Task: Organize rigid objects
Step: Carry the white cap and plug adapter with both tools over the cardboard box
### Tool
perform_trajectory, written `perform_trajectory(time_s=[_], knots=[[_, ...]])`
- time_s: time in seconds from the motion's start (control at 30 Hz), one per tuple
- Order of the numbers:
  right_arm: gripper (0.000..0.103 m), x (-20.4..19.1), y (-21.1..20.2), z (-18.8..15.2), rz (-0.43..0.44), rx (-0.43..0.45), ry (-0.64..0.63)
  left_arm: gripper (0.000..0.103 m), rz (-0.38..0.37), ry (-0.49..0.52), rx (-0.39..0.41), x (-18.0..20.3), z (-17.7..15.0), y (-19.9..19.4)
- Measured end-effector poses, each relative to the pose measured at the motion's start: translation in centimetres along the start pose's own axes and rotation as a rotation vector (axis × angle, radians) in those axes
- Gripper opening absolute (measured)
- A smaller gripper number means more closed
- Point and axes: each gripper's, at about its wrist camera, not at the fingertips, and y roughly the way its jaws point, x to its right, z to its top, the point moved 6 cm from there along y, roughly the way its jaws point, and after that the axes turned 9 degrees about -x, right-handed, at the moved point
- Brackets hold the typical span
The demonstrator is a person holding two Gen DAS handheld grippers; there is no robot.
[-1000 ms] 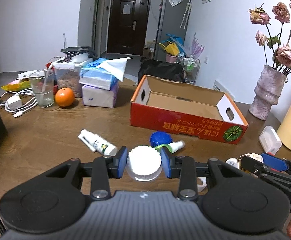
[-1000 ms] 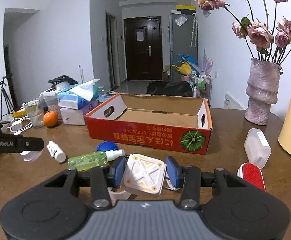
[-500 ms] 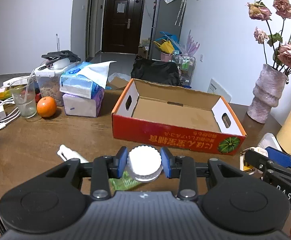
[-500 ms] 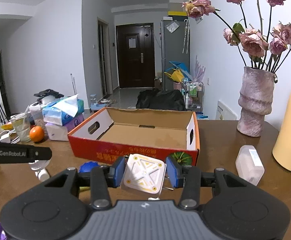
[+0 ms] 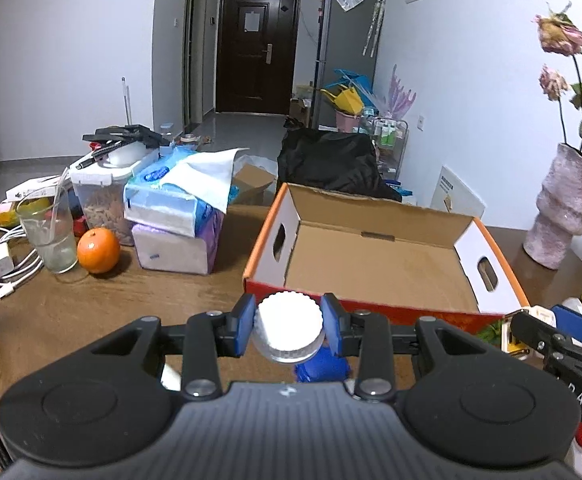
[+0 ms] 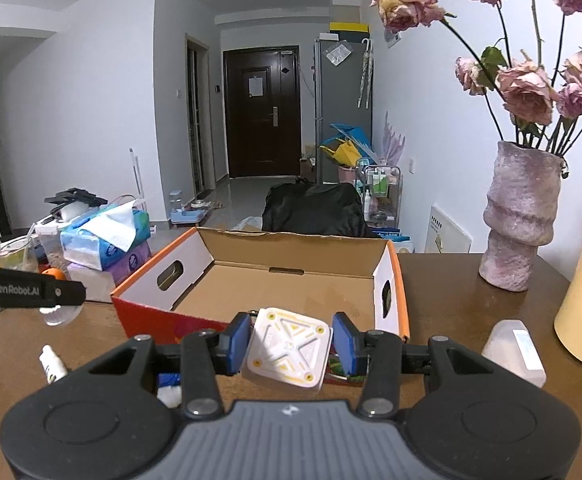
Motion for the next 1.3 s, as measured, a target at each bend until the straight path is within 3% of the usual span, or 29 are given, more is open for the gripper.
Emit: perform_trajectory(time_s=[0.27,0.47,0.73,0.9,1.3], knots=[[0.044,0.1,2.7,1.8,-0.022,0.003,0.005,0.037,0.005,0.028,0.018,0.8,2.4,2.3],[0.044,0.5,5.4,3.4,-0.045,-0.002,0.016,0.037,-0.034,0.025,0.033,2.2,4.5,4.8],[0.044,0.7,9.6,4.2,-0.071,-0.029,0.014,0.037,-0.003,0.052,0.042,3.9,6.3,9.7],[0.044,0.9,12.3,4.0,-0.08,-0.069,0.01,0.037,0.01,0.029,0.0,3.4,6.4,12.8],[0.044,1.0,15.6,3.4,-0.159,-0.129,-0.011,0.037,0.035,-0.026,-0.049,0.5,6.6,15.5]])
